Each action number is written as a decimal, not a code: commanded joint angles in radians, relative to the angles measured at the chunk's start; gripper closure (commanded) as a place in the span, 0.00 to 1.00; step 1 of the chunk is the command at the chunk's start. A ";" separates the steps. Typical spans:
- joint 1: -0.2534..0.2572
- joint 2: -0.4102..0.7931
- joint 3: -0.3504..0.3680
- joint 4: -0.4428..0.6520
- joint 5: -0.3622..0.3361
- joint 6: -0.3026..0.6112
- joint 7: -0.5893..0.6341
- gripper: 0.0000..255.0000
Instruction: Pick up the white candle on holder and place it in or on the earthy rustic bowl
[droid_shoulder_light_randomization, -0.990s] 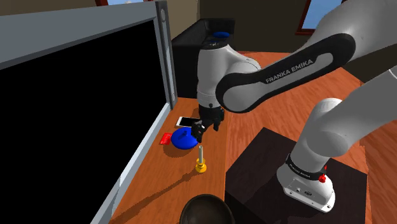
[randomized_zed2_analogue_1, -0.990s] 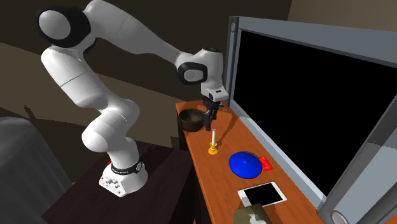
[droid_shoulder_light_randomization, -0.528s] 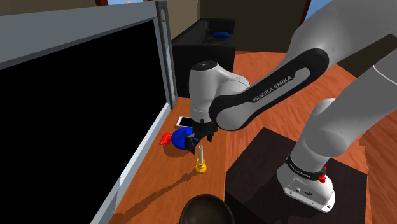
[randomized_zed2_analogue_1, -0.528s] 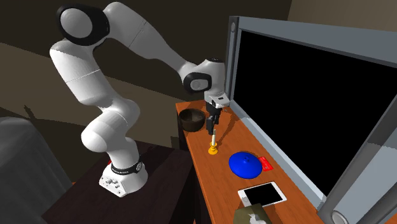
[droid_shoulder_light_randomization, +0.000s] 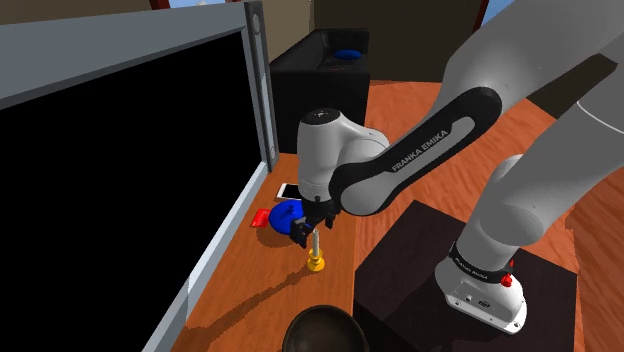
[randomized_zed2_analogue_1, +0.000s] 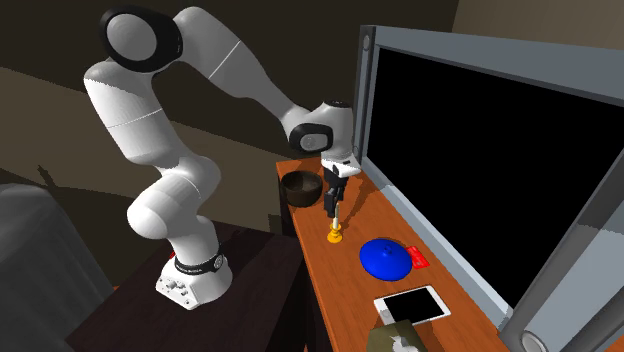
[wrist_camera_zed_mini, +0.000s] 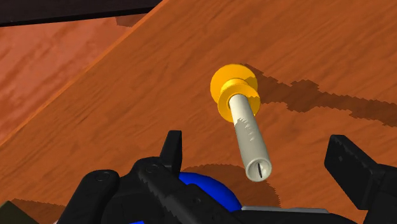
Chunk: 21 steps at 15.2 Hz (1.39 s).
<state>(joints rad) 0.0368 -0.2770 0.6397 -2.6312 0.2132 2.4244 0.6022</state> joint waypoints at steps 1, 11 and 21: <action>0.000 0.001 0.000 0.000 0.000 0.001 0.000 0.00; 0.000 0.000 0.000 0.000 0.000 0.001 0.000 1.00; 0.021 -0.093 -0.039 0.047 0.030 -0.135 -0.030 1.00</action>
<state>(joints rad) 0.0562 -0.3582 0.6066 -2.5945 0.2412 2.3118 0.5753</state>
